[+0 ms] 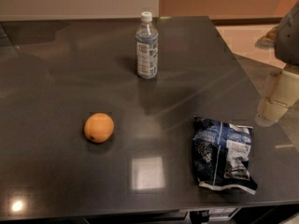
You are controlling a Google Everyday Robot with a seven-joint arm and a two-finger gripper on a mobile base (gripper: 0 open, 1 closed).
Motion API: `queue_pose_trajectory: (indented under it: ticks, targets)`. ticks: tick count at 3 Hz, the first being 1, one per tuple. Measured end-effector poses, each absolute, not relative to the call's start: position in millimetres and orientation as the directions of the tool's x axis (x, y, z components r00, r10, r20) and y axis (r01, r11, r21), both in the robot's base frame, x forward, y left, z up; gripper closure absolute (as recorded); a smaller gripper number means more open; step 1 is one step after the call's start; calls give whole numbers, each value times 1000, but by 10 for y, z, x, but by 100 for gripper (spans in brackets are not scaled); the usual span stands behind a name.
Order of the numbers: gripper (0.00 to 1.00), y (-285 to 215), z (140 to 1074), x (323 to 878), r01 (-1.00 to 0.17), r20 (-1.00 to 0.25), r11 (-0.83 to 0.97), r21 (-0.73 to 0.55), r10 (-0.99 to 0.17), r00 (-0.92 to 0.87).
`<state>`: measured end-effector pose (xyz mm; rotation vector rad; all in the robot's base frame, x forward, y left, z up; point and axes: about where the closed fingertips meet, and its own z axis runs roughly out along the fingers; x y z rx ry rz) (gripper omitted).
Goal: Move blue plastic bottle near orange
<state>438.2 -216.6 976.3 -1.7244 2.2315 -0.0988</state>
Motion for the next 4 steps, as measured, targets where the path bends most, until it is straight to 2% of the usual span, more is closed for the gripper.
queue_pose_trajectory:
  ticks: [2,4]
  targets:
    - [0,-2009,9794,4592,-929,-238,261,-263,-950,-200]
    - [0,-1484,9727,5179,-931,-347,265,-251,-922,-169]
